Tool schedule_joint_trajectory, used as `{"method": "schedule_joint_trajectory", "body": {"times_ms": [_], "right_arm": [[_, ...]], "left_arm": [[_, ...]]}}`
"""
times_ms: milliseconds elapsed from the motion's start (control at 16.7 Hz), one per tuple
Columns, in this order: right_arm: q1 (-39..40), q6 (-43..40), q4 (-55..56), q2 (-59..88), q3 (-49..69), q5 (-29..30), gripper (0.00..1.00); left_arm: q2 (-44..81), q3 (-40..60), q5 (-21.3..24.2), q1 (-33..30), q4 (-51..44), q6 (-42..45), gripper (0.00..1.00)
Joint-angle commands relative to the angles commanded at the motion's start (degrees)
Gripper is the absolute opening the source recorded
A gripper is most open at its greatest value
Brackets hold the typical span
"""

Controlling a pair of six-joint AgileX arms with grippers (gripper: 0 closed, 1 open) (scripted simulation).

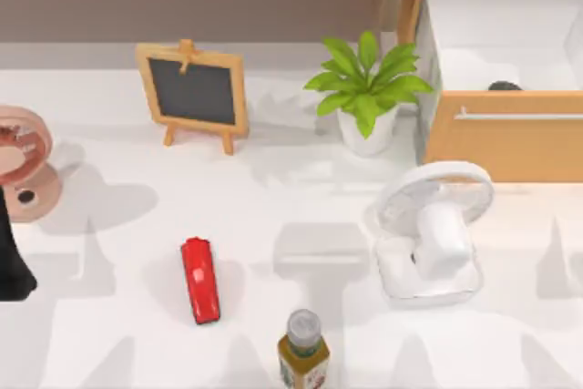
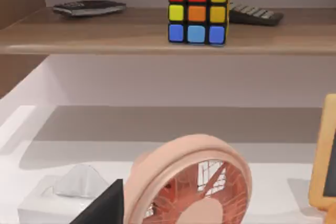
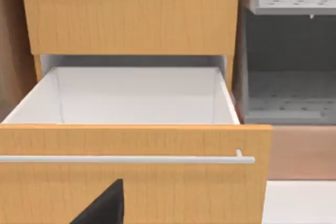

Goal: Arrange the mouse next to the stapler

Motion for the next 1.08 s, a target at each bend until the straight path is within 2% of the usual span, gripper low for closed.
{"method": "schedule_joint_trajectory", "body": {"times_ms": [240, 480, 720, 1080], "right_arm": [[0.3, 0.6, -1.4, 1.6, 1.7, -0.3, 1.0], [1.8, 3.6, -9.5, 11.5, 11.8, -1.4, 1.0], [4.3, 7.2, -21.6, 29.5, 29.0, -2.4, 1.0], [7.4, 10.6, -40.7, 65.8, 61.8, -2.8, 1.0]], "left_arm": [[0.0, 0.0, 0.0, 0.0, 0.0, 0.0, 1.0], [0.0, 0.0, 0.0, 0.0, 0.0, 0.0, 1.0], [0.0, 0.0, 0.0, 0.0, 0.0, 0.0, 1.0], [0.0, 0.0, 0.0, 0.0, 0.0, 0.0, 1.0]]}}
